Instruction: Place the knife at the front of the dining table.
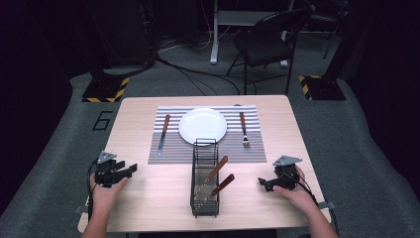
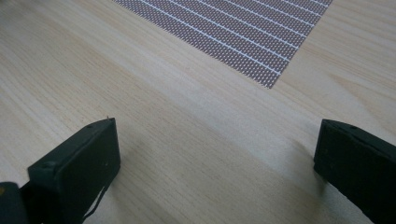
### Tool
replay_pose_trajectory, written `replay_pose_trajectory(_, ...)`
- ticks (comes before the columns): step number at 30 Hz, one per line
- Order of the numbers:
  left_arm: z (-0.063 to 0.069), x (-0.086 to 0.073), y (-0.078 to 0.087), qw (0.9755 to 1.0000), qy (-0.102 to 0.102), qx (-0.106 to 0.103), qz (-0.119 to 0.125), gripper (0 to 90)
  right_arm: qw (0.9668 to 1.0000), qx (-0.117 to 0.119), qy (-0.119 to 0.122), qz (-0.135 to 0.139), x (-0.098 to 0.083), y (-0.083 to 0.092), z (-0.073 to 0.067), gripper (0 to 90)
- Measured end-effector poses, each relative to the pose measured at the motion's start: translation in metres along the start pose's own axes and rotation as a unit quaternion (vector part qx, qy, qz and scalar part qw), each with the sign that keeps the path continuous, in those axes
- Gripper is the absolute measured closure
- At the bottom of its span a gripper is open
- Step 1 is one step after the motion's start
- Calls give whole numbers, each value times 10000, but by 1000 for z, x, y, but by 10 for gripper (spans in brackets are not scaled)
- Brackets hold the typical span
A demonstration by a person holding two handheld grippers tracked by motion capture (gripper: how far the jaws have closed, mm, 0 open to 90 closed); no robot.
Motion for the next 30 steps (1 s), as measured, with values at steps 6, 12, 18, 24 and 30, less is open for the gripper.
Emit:
replay_pose_trajectory(6, -15, -6, -3, 9999, 14, 153, -5, 419, 10000, 0, 0, 0, 0, 0, 0, 0)
replay_pose_trajectory(12, -19, -9, -7, 9998, -36, 211, -13, 418, 10000, 0, 1, 0, 0, 0, 0, 0)
replay_pose_trajectory(18, -8, -12, -14, 9997, -189, 113, -144, 418, 10000, 1, 0, 0, 0, 0, 0, 0)
replay_pose_trajectory(24, 3, -13, -18, 9990, -393, 50, -226, 418, 10000, 0, 1, 0, 0, 0, 0, 0)
replay_pose_trajectory(30, 0, -13, -19, 9991, -354, 114, -224, 414, 10000, 0, 1, 0, 0, 0, 0, 0)
Point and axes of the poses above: each handheld gripper's, and its own axes: y roughly backward along the jaws, x roughly out of its top, z roughly to its right, the point moved 4 cm from there along -y, roughly forward along the jaws, and after that the axes turned 8 degrees about x, right-handed, at the moved point
